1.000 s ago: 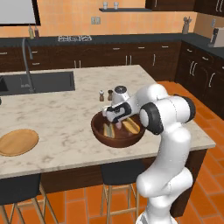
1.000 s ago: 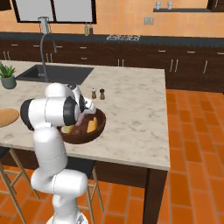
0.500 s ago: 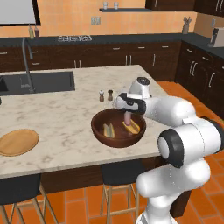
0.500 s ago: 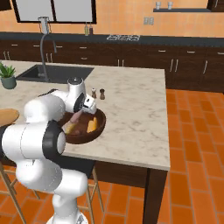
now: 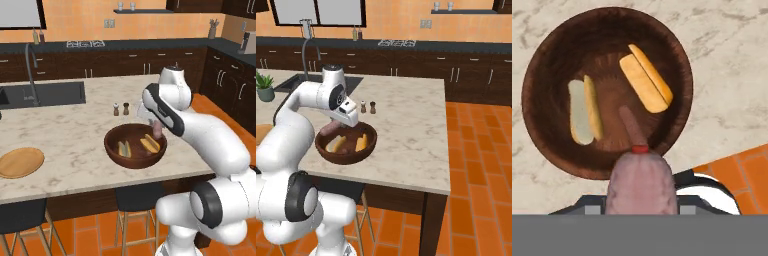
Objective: Place one bun and one sausage from the bowl on each plate.
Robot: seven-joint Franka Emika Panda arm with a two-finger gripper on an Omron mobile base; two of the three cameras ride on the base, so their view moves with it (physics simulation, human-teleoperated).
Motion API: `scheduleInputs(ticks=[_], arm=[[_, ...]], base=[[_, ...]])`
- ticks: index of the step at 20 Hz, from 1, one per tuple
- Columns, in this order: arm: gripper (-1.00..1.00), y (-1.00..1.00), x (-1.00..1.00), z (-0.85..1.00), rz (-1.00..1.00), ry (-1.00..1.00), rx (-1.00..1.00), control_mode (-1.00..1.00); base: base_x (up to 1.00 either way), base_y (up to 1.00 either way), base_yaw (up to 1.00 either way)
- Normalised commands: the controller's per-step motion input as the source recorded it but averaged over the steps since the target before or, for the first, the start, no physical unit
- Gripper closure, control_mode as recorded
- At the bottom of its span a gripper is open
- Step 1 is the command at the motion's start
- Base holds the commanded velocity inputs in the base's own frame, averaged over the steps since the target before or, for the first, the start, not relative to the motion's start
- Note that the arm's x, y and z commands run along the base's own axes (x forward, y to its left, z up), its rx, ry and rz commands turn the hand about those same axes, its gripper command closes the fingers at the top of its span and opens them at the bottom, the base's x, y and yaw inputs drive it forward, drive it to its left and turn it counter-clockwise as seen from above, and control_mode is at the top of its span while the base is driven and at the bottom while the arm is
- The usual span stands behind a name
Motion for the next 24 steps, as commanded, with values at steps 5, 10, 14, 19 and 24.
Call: scheduleInputs(ticks=[5,10,14,19,24], arm=[[1.0,-0.06,-0.8,0.37,-0.03,0.11,-0.01,1.0],[1.0,0.0,0.0,0.0,0.0,0.0,0.0,1.0],[1.0,0.0,0.0,0.0,0.0,0.0,0.0,1.0],[1.0,0.0,0.0,0.0,0.0,0.0,0.0,1.0],[1.0,0.0,0.0,0.0,0.0,0.0,0.0,1.0]], base=[[-0.19,0.09,0.0],[-0.22,1.0,0.0],[0.07,1.0,-0.02],[0.36,1.0,-0.04],[0.76,0.8,-0.08]])
